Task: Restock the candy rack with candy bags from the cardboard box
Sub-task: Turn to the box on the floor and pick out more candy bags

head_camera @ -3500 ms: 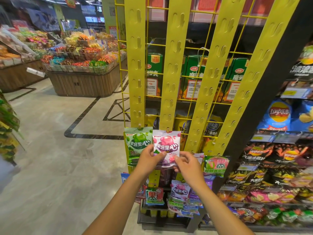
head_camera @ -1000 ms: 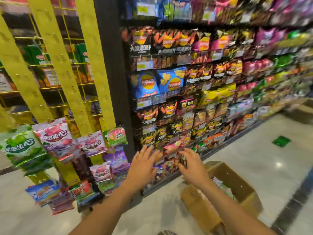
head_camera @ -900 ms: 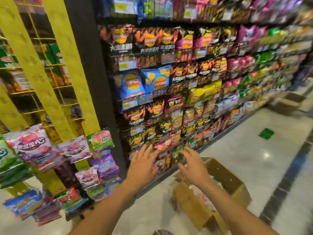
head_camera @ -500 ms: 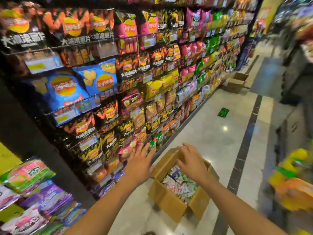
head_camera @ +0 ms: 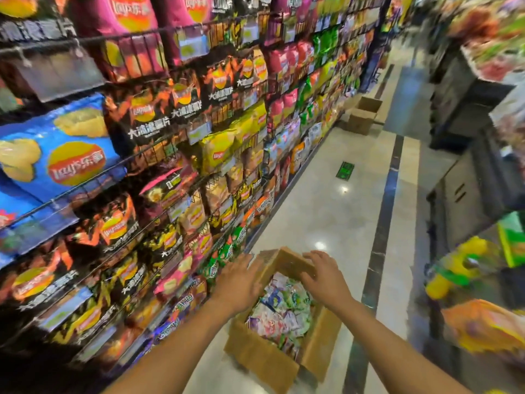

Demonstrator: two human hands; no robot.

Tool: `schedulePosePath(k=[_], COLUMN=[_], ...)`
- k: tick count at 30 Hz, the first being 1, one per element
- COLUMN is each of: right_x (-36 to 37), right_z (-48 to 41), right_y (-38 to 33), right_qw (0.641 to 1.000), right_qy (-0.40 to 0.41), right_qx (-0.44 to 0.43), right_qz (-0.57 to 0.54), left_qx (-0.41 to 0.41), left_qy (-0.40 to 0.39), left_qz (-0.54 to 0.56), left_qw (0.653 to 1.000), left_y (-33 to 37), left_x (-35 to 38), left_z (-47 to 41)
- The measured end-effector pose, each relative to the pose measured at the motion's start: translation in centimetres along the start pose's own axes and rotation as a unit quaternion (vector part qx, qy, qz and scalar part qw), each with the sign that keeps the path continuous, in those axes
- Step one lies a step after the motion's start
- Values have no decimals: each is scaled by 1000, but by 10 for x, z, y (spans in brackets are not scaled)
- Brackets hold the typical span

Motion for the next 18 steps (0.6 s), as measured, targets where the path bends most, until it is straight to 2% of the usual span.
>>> schedulePosePath(k=[9, 13, 18], right_x=[26, 42, 68], right_z=[-60, -95, -147], right_y=[82, 133, 190], right_qw=[997, 993, 986], right_qy=[-51, -91, -152], right_qx=[38, 60, 47], right_qz=[-35, -51, -46], left_qx=[0, -43, -115], left_qy=[-55, -92, -150], left_qz=[11, 13, 32], left_qw=[998, 995, 981], left_y=[26, 31, 26], left_x=[40, 77, 147], left_z=[-85, -129, -183])
Point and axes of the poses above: each hand's wrist, its own z-axis away from the middle knuckle, its own x-axis out of the palm, y = z × x, the point moved 6 cm from there along -z, towards the middle knuckle, and after that the axes turned 8 degrees about -x, right-handed, at the moved point
